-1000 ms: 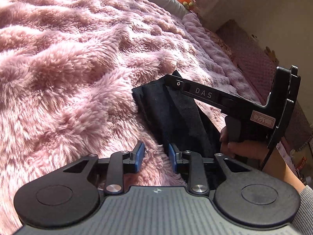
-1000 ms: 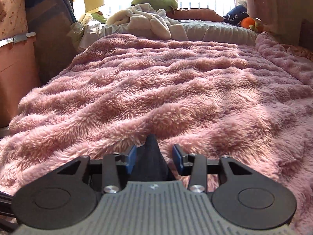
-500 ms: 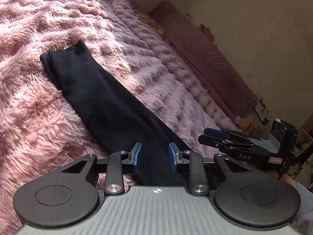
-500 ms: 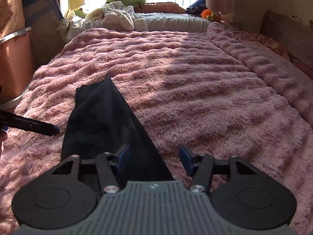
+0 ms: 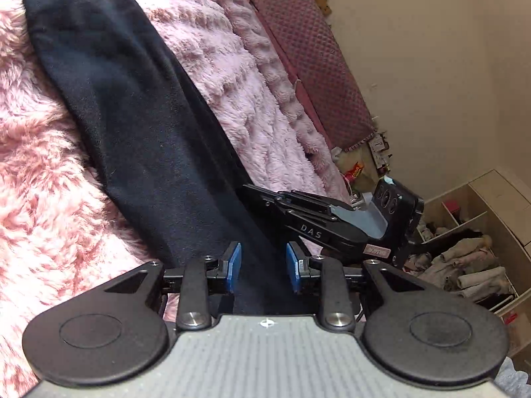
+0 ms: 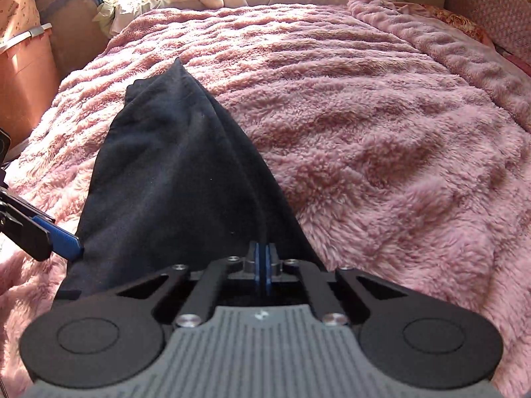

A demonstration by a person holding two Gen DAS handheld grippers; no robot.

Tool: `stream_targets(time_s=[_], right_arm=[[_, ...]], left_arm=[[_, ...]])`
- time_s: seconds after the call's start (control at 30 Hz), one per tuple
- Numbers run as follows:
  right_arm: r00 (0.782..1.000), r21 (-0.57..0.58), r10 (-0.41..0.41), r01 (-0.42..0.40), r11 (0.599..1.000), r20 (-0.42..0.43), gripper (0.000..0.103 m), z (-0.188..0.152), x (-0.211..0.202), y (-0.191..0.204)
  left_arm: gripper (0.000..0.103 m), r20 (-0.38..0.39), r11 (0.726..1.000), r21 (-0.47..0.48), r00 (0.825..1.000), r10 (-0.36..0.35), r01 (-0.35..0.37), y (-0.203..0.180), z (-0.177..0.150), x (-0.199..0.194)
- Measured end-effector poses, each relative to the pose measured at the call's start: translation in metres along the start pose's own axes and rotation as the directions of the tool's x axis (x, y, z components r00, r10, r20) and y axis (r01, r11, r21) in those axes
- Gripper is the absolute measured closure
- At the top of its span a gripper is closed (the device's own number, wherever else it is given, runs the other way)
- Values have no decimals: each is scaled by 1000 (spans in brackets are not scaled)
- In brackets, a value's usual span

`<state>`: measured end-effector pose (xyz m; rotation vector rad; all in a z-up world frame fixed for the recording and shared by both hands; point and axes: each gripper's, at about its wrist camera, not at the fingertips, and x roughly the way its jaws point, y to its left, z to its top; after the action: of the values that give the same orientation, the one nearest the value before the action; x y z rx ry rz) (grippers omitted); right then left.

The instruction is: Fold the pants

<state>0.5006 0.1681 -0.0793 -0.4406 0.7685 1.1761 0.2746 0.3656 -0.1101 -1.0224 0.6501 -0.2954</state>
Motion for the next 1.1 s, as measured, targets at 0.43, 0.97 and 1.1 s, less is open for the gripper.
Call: stream_targets(time_s=[0.43,0.97,1.1], right_arm=[[995,88,-53,46,995,83,103,21,-1,-15],[992,-30,107,-106,994,59,103,28,23,-7],[993,-53,80,-76,996,85,103,31,19,-9]], left_arm=[[89,-99,991,66,988,122,-116,5,-6,20],[69,-45,975,218,998,48,-37,-27,-19,6],[69,-51,974,220,996,70,-57,-24,-19,4]])
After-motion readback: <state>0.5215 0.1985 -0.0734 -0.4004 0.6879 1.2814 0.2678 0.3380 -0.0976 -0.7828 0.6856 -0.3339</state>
